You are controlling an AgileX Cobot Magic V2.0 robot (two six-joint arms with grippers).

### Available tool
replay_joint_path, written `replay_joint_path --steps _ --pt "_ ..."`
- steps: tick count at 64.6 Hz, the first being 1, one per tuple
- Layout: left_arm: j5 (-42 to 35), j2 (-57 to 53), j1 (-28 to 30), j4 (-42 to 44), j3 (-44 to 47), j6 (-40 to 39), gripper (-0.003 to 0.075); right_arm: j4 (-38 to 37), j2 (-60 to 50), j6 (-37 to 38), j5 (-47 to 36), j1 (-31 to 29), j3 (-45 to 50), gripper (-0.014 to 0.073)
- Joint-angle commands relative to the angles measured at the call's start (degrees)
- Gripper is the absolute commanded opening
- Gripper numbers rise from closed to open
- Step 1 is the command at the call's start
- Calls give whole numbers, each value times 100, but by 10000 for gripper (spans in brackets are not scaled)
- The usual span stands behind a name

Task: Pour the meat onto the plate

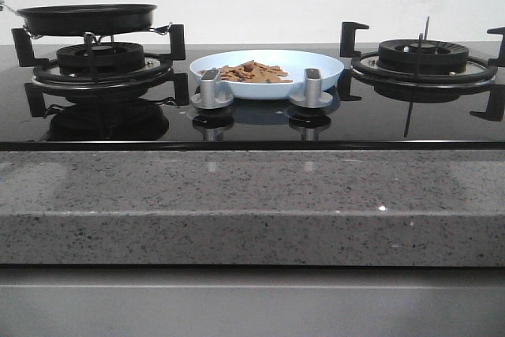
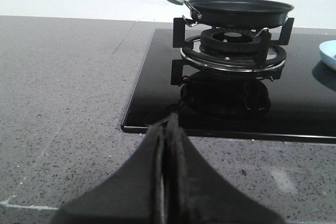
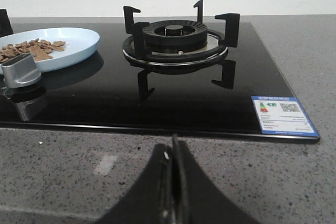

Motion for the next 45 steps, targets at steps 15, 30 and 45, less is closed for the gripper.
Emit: replay_joint_path --steps 15,30,45 --pt "-513 -93 4 -61 36 2 -20 -63 -104 6 -473 -23 -29 -64" --pt "-513 -93 4 -61 36 2 -20 -63 -104 6 -467 -23 -29 -64" --pt "-513 -93 4 -61 36 2 -20 -63 -104 6 -467 -23 -29 -64"
